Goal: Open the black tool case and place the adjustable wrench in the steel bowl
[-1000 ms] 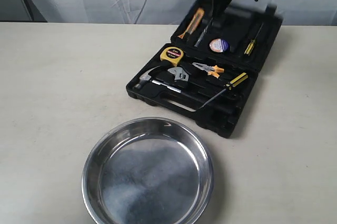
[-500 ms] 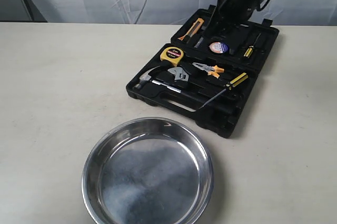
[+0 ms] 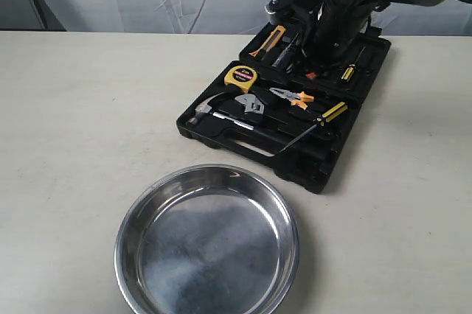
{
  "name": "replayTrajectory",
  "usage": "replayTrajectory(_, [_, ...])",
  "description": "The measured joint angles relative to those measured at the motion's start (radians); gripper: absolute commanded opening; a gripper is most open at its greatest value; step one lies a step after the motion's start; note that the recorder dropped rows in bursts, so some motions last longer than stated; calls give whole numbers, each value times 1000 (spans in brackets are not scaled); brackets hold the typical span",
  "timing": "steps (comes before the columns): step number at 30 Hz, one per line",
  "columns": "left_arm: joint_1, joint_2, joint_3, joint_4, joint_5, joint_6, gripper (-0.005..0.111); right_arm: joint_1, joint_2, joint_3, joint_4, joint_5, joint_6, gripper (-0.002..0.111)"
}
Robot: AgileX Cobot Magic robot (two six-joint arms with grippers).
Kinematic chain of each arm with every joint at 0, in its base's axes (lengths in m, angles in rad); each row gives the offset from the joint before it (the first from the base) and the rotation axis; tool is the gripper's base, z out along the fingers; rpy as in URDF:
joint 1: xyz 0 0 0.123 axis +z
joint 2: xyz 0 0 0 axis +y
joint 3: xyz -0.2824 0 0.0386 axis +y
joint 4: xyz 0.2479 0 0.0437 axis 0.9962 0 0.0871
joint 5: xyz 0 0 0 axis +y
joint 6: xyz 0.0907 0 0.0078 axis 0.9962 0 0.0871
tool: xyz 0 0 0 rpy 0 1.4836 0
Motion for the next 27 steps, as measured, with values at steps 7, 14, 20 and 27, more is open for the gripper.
replayTrajectory(7, [0,0,0,0,0,0,0,0,50,-55,-50,225,-98,1])
replayTrajectory(14, [0,0,0,0,0,0,0,0,56,-55,-50,140,-291,38])
replayTrajectory(20, [0,0,0,0,0,0,0,0,56,-55,-12,140,-310,38])
replayTrajectory(27, [0,0,0,2,0,0,0,0,56,-56,51,275,-515,38])
